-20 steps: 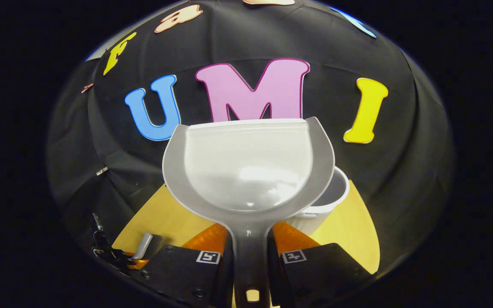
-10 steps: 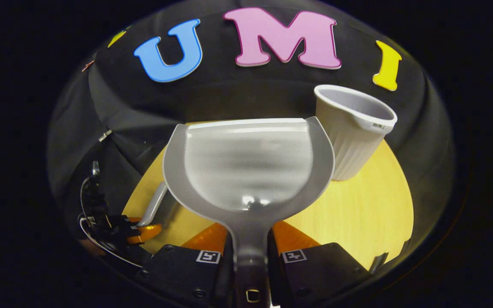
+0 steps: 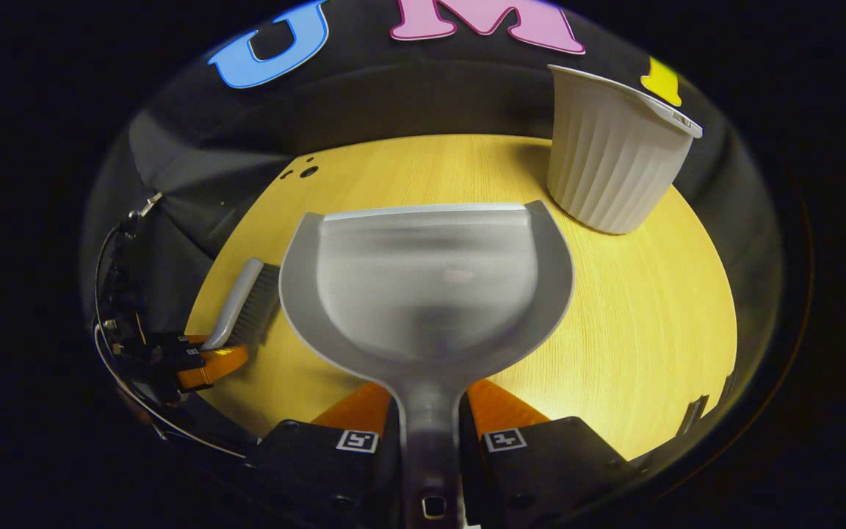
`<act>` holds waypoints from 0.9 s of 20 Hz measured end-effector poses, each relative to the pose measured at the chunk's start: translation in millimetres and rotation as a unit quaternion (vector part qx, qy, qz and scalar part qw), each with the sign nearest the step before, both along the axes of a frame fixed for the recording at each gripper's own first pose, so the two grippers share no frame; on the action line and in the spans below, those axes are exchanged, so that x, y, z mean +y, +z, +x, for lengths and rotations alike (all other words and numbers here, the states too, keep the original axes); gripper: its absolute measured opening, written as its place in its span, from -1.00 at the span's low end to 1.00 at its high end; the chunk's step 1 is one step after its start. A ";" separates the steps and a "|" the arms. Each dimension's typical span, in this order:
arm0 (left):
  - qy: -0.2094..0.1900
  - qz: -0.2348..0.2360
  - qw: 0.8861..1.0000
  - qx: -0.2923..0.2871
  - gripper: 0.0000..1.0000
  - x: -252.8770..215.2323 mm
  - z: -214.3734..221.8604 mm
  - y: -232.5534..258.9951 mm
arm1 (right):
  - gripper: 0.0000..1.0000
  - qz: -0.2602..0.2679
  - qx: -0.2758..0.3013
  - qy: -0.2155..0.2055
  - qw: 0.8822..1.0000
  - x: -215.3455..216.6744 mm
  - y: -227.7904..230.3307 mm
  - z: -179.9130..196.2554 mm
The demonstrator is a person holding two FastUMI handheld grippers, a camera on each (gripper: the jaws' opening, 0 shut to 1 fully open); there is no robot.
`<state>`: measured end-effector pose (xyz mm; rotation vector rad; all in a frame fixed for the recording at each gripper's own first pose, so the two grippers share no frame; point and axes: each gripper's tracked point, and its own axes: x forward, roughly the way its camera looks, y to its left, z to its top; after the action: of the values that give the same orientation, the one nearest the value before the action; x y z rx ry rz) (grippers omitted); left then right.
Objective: Pick up the small broom and dustpan from the desktop, sweep the trash into the dustpan with the broom, and then empty the trash into the garbage bin.
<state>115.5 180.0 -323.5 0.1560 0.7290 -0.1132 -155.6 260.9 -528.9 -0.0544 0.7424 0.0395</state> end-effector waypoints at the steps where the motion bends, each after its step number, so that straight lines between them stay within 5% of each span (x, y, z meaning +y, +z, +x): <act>1: 0.002 0.004 1.000 0.004 -0.43 0.8 2.5 -4.0 | -0.26 -0.001 0.005 -0.003 1.000 -0.2 -7.1 0.0; 12: 0.007 0.028 0.999 0.026 -0.34 -0.8 19.9 -13.5 | -0.24 -0.034 0.071 0.000 0.997 -13.5 -66.0 -10.6; 13: 0.005 0.033 0.999 0.024 -0.35 -0.4 20.5 -11.6 | -0.40 -0.032 0.072 0.000 0.997 -11.4 -66.6 -14.5; 15: 0.002 0.041 0.999 0.016 -0.30 -2.5 21.1 -7.0 | -0.37 -0.022 0.070 0.003 0.997 -6.2 -65.5 -18.6; 18: -0.002 0.020 1.000 0.010 -0.21 -8.5 15.4 -2.5 | -0.01 0.000 0.065 0.007 0.998 2.4 -60.0 -20.6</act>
<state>130.9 171.5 -326.0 0.1948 0.7504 -0.1045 -176.2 263.3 -588.9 -0.0582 0.8730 0.0573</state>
